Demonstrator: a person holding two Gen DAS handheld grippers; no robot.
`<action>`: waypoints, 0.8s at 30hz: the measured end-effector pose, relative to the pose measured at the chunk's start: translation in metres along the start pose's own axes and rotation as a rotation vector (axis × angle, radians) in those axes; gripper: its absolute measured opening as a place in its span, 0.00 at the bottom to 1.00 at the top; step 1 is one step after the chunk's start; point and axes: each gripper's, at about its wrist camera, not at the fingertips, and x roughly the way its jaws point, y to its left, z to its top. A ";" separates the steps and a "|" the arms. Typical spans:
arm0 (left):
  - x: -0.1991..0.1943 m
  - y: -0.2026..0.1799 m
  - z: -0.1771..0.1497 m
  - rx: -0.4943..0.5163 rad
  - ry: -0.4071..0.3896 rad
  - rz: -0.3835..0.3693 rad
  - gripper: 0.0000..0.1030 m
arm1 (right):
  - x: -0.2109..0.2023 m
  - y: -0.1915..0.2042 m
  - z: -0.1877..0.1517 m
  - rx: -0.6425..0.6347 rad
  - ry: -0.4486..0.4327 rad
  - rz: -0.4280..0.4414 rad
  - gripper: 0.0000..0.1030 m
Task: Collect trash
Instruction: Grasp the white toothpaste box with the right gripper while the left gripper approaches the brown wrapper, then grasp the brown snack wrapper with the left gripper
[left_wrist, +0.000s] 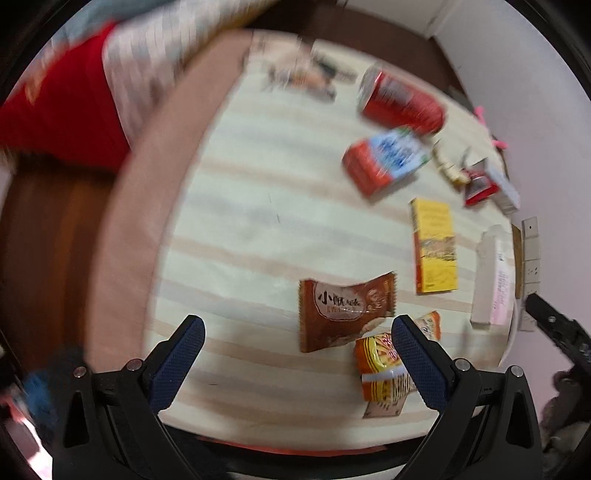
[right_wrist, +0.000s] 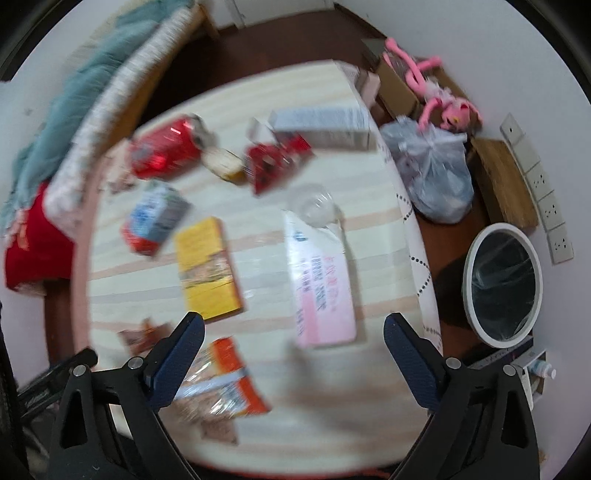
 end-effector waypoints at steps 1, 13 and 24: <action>0.013 0.002 0.001 -0.023 0.031 -0.035 0.98 | 0.012 -0.002 0.002 -0.001 0.014 -0.013 0.96; 0.044 -0.025 -0.003 0.005 0.000 0.046 0.24 | 0.071 -0.001 0.006 -0.018 0.070 -0.077 0.48; 0.006 -0.043 -0.015 0.066 -0.107 0.095 0.02 | 0.046 0.013 -0.036 -0.056 0.052 -0.022 0.47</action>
